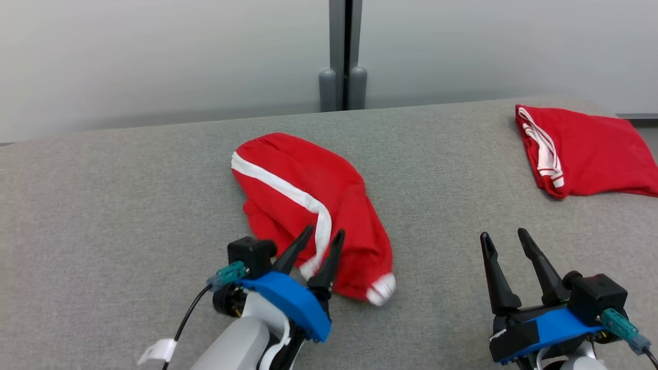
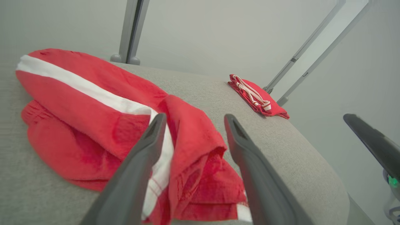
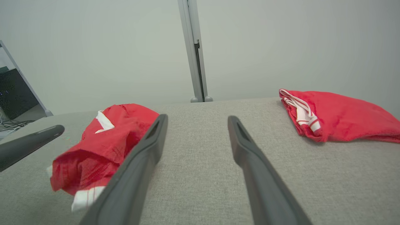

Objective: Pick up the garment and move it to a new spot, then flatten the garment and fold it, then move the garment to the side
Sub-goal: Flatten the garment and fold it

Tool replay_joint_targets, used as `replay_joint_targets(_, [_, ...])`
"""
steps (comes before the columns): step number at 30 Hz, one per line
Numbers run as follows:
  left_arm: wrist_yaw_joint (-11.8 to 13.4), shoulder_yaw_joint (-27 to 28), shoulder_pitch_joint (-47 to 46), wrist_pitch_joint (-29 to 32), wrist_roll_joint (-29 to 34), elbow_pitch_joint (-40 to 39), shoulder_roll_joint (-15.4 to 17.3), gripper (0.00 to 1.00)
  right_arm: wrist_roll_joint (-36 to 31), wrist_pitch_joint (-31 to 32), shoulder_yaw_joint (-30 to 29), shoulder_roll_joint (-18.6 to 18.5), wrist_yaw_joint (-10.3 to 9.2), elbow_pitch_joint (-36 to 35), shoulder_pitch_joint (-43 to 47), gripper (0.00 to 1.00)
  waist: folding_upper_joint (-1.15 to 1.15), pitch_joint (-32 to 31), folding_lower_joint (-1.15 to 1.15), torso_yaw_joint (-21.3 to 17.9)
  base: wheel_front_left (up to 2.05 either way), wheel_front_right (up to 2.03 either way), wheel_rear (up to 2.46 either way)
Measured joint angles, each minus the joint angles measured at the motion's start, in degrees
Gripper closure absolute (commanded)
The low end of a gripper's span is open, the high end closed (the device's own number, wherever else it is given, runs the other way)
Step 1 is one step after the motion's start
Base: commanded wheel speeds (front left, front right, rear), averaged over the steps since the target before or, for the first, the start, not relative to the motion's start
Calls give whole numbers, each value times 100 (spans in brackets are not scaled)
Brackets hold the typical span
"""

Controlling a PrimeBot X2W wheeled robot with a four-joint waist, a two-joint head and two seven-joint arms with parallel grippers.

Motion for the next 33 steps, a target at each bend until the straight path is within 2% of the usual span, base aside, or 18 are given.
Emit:
replay_joint_targets(3, [40, 41, 205, -188, 22, -140, 158, 0, -12, 2, -56, -1, 0, -10, 31, 0, 0, -47, 0, 103, 0, 0, 0])
replay_joint_targets(8, [332, 225, 575, -460, 293, -552, 510, 0, -34, 45, -80, 0, 0, -43, 76, 0, 0, -108, 0, 251, 0, 0, 0])
replay_joint_targets(12, [578, 600, 956, -538, 545, -943, 797, 0, -42, 53, -116, -1, 0, -46, 122, 0, 0, -173, 0, 353, 0, 0, 0])
replay_joint_targets(17, [816, 1380, 1397, -554, 1163, -1692, 932, 0, -45, 71, -154, -1, 0, -36, 179, 0, -1, -260, -1, 446, 0, 0, 0])
replay_joint_targets(27, [806, 2210, 1928, -554, 1737, -1723, 1127, 0, -175, 188, -271, 0, 0, 75, 258, 0, -1, -468, -1, 488, 0, 0, 0])
replay_joint_targets(33, [700, 2398, 1952, -554, 1838, -1597, 1171, 0, -216, 293, -366, -1, 0, 202, 347, 0, -1, -495, -1, 482, 0, 0, 0])
